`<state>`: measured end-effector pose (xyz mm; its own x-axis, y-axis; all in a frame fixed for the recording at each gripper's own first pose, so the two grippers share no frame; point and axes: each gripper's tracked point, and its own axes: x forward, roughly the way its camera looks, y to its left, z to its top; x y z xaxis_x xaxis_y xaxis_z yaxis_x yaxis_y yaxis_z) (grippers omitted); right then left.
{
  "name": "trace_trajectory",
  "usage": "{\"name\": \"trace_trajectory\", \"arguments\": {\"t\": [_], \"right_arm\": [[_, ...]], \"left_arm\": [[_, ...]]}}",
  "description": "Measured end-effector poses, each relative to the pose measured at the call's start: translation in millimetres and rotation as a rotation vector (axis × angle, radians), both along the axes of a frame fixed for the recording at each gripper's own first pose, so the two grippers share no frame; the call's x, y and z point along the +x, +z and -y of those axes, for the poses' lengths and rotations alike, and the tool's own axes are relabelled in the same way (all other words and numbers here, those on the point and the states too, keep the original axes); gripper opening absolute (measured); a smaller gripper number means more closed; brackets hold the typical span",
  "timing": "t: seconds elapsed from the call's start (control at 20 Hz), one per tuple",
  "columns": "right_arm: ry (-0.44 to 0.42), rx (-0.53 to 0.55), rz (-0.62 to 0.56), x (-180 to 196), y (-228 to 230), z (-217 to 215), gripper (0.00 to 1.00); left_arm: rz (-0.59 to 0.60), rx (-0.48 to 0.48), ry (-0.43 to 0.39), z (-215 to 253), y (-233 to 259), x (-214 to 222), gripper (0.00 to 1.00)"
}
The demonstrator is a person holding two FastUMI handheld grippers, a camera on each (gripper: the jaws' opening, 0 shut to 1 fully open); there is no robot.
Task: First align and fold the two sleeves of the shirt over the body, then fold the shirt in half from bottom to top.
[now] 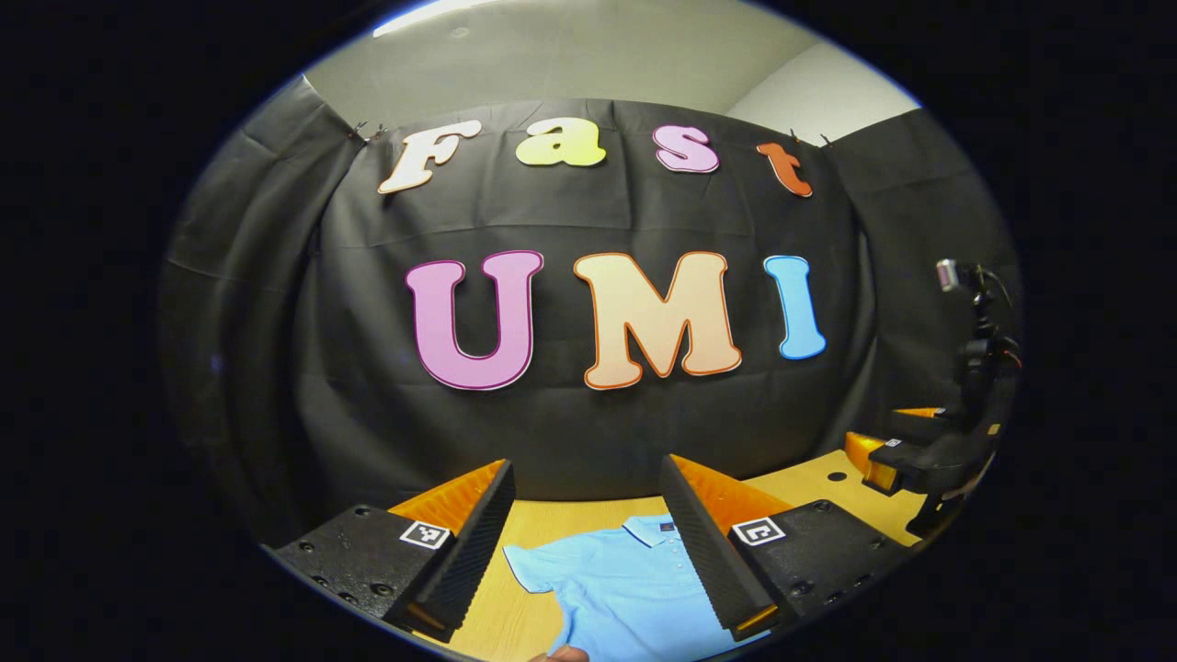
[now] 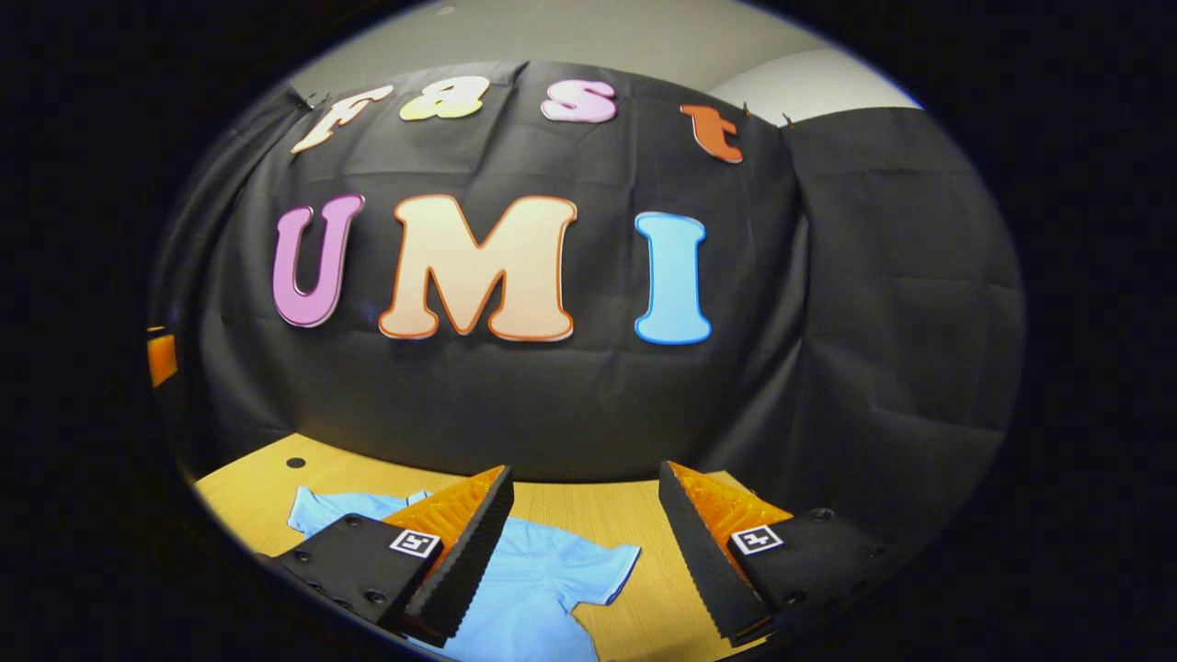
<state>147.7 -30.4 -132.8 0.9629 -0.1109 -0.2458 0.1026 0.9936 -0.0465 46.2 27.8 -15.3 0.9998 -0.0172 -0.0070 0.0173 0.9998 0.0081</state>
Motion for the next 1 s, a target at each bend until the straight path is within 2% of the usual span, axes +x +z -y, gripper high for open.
{"name": "trace_trajectory", "arguments": {"t": [0.4, 0.7, 0.8, 1.0], "right_arm": [[-0.073, -0.039, -0.177, 51.5, -105.4, 30.7, 0.99], [-0.109, -0.061, -0.337, 66.4, -189.0, 50.5, 1.00], [-0.127, -0.052, -0.400, 65.6, -216.3, 55.8, 1.00], [-0.147, -0.026, -0.506, 59.2, -256.6, 60.6, 1.00]], "left_arm": [[-0.037, 0.008, -0.004, -12.3, -16.5, 19.7, 0.95], [-0.059, 0.027, 0.010, -29.4, -31.3, 33.4, 0.95], [-0.075, 0.031, 0.017, -35.6, -38.8, 37.5, 0.97], [-0.088, 0.034, 0.020, -38.9, -46.4, 44.5, 0.95]]}}
